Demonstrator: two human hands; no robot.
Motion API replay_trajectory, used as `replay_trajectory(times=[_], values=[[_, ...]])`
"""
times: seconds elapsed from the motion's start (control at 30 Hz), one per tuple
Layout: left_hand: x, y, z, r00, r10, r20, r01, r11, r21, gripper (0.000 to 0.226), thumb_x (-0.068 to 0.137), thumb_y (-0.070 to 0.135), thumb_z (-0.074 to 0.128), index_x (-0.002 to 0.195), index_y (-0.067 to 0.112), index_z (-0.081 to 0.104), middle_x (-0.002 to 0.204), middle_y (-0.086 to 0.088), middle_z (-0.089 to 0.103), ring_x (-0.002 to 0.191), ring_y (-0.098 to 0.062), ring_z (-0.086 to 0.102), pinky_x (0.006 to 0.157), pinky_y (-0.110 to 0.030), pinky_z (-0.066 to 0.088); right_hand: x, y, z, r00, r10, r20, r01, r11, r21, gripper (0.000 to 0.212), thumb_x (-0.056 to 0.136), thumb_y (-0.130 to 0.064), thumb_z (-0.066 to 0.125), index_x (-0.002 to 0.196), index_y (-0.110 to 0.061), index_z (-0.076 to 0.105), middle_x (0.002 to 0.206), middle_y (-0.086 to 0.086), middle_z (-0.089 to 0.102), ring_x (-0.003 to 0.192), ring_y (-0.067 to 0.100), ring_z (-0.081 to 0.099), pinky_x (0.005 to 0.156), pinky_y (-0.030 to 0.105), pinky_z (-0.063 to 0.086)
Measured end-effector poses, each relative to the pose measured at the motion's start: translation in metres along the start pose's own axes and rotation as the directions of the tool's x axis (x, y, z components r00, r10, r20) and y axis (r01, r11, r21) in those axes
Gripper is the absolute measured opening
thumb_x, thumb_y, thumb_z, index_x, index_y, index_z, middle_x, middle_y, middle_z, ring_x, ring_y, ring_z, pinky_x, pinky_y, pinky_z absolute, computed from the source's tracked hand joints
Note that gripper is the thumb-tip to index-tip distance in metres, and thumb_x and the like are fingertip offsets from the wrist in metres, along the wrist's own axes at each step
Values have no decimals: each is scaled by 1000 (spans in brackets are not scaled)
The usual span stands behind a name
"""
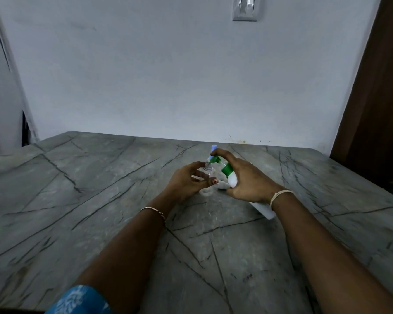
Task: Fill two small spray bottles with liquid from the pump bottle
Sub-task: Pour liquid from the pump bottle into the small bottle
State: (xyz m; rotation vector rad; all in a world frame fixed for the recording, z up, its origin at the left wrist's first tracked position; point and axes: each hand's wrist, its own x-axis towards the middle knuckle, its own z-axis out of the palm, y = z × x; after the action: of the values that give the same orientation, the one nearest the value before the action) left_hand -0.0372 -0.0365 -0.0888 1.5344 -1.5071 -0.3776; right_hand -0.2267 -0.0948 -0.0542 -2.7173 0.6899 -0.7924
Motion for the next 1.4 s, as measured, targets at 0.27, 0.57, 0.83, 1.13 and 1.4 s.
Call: replay_trajectory(times=[0.27,0.57,0.83,1.13,1.4], values=[[-2,3,-1,1000,-14,8,14,1000,3,61,70,48,77,124,29,55,92,12,69,89,-4,64,85,-38,55,6,0,3,1000,-10,1,10,998,54,82,72,-15,74,133,-43,25,106,1,62,81,15,61,69,31,53],[-4,10,-2,999,-42,24,43,999,-24,64,73,44,76,129,23,55,100,5,71,98,-13,64,91,-46,51,8,-1,6,999,-20,-36,19,1000,-22,80,73,-13,69,134,-41,26,103,6,61,80,19,58,67,31,49],[-6,11,-3,996,-66,57,69,996,-49,62,75,41,75,130,23,54,106,0,69,101,-17,63,93,-49,50,6,0,4,999,-44,1,44,999,-20,88,75,-18,72,140,-48,21,110,2,61,85,15,59,69,23,47],[-6,16,0,997,-56,47,62,989,-131,38,83,47,65,115,25,62,94,-4,70,83,-17,68,79,-42,58,7,-5,7,997,-65,-49,63,997,-40,72,73,-10,67,133,-30,31,108,5,60,88,23,56,73,35,48],[-3,15,2,994,-79,77,92,979,-183,35,82,44,68,112,30,60,96,-4,68,91,-25,68,78,-43,58,2,0,4,999,-38,13,39,994,-102,87,77,-14,67,142,-47,20,91,5,59,79,21,55,67,32,45]])
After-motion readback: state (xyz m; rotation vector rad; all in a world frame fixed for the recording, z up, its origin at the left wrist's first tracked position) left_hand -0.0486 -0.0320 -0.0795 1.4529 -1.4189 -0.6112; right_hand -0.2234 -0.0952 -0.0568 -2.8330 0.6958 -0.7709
